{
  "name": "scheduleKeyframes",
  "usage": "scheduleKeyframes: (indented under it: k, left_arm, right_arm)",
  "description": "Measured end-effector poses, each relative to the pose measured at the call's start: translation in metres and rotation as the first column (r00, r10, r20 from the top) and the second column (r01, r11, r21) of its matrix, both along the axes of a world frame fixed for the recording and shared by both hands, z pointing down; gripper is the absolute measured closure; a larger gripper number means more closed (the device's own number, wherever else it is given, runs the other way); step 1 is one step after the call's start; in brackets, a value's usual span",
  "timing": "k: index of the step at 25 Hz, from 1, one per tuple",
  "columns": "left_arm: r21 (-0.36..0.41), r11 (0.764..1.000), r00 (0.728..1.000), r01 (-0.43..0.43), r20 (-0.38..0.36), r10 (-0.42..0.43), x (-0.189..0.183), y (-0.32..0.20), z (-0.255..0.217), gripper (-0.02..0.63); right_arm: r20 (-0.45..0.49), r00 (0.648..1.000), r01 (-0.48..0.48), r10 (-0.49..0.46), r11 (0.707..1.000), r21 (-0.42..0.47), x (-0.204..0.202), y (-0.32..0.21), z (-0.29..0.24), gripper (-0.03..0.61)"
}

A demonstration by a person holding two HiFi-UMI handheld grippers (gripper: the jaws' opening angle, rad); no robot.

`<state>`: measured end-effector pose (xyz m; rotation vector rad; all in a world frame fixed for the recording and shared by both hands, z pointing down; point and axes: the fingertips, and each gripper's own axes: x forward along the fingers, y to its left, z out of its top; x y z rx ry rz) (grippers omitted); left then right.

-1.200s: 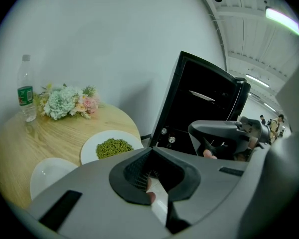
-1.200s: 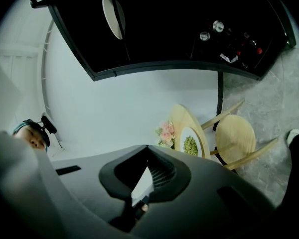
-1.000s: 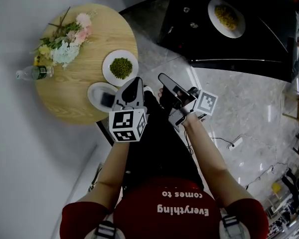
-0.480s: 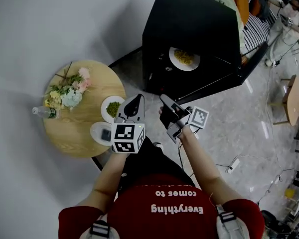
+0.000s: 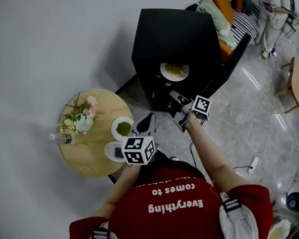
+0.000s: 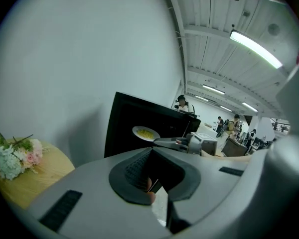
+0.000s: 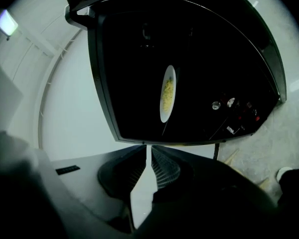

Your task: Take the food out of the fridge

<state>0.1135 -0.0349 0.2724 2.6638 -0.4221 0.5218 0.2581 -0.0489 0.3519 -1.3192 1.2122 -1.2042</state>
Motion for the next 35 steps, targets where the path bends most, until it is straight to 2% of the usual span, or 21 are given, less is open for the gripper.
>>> scheduleKeyframes:
  k: [2, 4, 5, 15, 20, 24, 27, 28, 30, 35]
  left_arm:
    - [-0.014, 0.999, 0.999, -0.032, 0.010, 0.032, -0.001, 0.011, 0.002, 0.609]
    - [-0.022, 0.998, 0.998, -0.051, 0.026, 0.052, -0.003, 0.018, 0.007, 0.609]
    - [-0.027, 0.998, 0.998, -0.054, 0.036, 0.055, -0.005, 0.020, 0.011, 0.609]
    - [-0.057, 0.998, 0.997, 0.003, 0.081, 0.002, -0.024, 0.011, 0.022, 0.608]
    - [-0.072, 0.997, 0.994, 0.018, 0.104, -0.010, -0.036, 0.013, 0.030, 0.609]
    - [-0.091, 0.995, 0.994, 0.028, 0.108, -0.018, -0.042, 0.014, 0.033, 0.609]
    - [-0.092, 0.995, 0.994, 0.039, 0.107, -0.029, -0.046, 0.012, 0.032, 0.608]
    - [-0.093, 0.995, 0.994, 0.044, 0.106, -0.034, -0.047, 0.011, 0.032, 0.609]
    - [-0.096, 0.994, 0.994, 0.053, 0.104, -0.043, -0.050, 0.011, 0.033, 0.609]
    - [-0.104, 0.992, 0.992, 0.065, 0.114, -0.053, -0.058, 0.013, 0.038, 0.609]
  right_arm:
    - [-0.014, 1.000, -0.026, 0.026, 0.999, -0.039, 0.009, -0.003, 0.003, 0.548]
    - [-0.006, 0.999, -0.040, 0.040, 0.998, -0.052, 0.021, -0.006, 0.007, 0.448]
    - [0.009, 0.999, -0.050, 0.051, 0.997, -0.053, 0.027, -0.008, 0.010, 0.432]
    - [0.164, 0.965, -0.189, 0.205, 0.976, -0.107, 0.079, -0.019, 0.034, 0.403]
    - [0.196, 0.952, -0.215, 0.234, 0.970, -0.114, 0.090, -0.025, 0.038, 0.403]
    - [0.259, 0.937, -0.212, 0.235, 0.971, -0.113, 0.091, -0.030, 0.040, 0.405]
    - [0.262, 0.934, -0.220, 0.243, 0.969, -0.114, 0.091, -0.031, 0.041, 0.407]
    - [0.260, 0.934, -0.222, 0.245, 0.968, -0.116, 0.090, -0.031, 0.041, 0.419]
    - [0.256, 0.934, -0.224, 0.249, 0.967, -0.123, 0.088, -0.030, 0.045, 0.508]
    - [0.255, 0.935, -0.231, 0.248, 0.968, -0.093, 0.088, -0.030, 0.043, 0.548]
